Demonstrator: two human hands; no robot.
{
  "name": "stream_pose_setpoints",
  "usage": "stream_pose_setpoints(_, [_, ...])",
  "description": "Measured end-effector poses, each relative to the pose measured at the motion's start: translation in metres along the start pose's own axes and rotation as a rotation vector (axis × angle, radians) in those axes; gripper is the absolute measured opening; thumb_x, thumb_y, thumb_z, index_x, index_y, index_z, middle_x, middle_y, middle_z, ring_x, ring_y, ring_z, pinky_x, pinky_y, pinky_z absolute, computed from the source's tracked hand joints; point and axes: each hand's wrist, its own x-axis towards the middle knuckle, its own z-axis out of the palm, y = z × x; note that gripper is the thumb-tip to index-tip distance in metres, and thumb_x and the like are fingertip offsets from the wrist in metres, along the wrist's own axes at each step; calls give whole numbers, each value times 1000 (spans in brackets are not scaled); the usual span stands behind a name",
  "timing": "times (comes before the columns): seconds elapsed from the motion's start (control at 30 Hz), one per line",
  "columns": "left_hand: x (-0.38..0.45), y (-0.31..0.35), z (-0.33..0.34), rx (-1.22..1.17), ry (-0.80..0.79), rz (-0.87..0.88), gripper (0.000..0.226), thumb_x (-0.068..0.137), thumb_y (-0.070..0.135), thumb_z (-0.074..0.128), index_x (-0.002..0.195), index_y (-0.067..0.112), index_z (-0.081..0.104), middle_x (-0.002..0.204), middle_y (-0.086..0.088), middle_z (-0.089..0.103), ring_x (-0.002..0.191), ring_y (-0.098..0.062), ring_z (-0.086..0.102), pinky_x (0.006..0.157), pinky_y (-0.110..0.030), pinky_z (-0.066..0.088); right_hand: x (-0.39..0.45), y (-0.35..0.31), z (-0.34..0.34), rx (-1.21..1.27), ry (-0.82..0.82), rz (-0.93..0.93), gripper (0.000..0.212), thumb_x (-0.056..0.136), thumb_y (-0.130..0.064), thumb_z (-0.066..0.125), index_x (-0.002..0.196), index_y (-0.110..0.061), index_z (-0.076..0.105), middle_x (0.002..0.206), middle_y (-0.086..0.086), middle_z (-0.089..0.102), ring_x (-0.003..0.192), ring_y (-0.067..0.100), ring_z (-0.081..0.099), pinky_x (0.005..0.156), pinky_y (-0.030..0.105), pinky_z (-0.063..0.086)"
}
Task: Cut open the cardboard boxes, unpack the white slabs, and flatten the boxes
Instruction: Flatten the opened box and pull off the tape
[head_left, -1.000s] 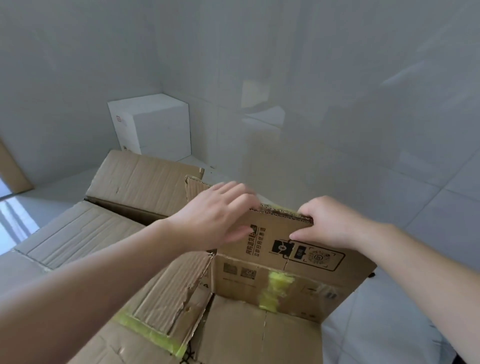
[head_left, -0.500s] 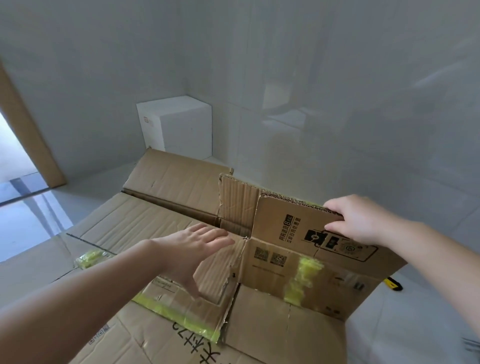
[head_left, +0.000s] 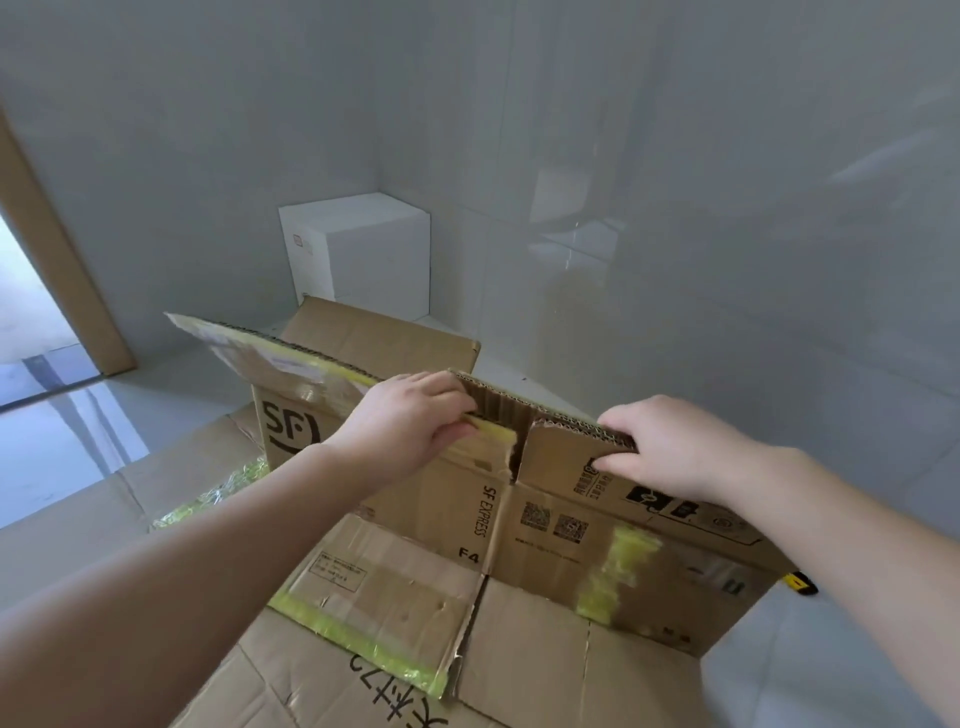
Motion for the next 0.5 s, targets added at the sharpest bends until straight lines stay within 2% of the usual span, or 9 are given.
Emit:
stream_pose_setpoints(0.07, [9, 1, 1, -62, 19, -71, 20, 84, 20, 72, 97, 5, 70, 89, -7, 66, 77, -27, 64, 64, -41, 55, 8, -22, 5, -13, 35, -33, 37, 86, -55, 58, 104, -22, 61, 95, -1, 66, 86, 20, 62, 77, 36, 52])
stream_pose_setpoints(0.1, [11, 1, 1, -90, 21, -103, 22, 84, 21, 72, 98, 5, 70, 89, -7, 66, 77, -26, 64, 64, -41, 55, 13, -32, 9, -21, 65, -48, 41, 87, -58, 56, 104, -21, 61, 94, -1, 65, 86, 22, 61, 75, 36, 51])
stream_pose_setpoints(0.2, [10, -2, 1, -136, 44, -144, 24, 82, 22, 73, 96, 3, 68, 91, -7, 65, 77, -26, 63, 65, -42, 54, 26, -55, 15, -82, 159, -75, 45, 87, -66, 47, 94, -23, 57, 77, -3, 55, 73, 22, 54, 58, 32, 40])
stream_pose_setpoints(0.3, [8, -3, -2, -155, 47, -143, 25, 79, 22, 76, 90, 1, 67, 88, -10, 63, 79, -27, 60, 68, -43, 54, 33, -67, 16, -131, 226, -92, 50, 89, -69, 35, 79, -23, 52, 68, -4, 46, 69, 23, 54, 55, 31, 36])
stream_pose_setpoints(0.37, [8, -6, -4, -130, 44, -75, 28, 76, 29, 78, 85, 4, 68, 87, -7, 63, 82, -25, 58, 74, -38, 51, 33, -70, 17, -154, 252, -132, 48, 94, -63, 32, 72, -23, 47, 69, 0, 52, 73, 26, 61, 56, 31, 37])
stream_pose_setpoints(0.43, [16, -15, -11, -149, 56, -60, 35, 80, 44, 70, 87, 10, 68, 93, -1, 63, 88, -18, 56, 80, -31, 45, 31, -72, 19, -211, 273, -191, 47, 97, -57, 29, 70, -23, 45, 76, 3, 63, 75, 27, 63, 56, 31, 36])
stream_pose_setpoints(0.5, [37, -32, -19, -210, 17, -195, 42, 90, 53, 48, 97, 16, 67, 103, 5, 63, 98, -12, 54, 85, -29, 44, 28, -74, 20, -252, 267, -240, 49, 98, -55, 25, 69, -22, 45, 76, 3, 64, 72, 26, 63, 55, 31, 38])
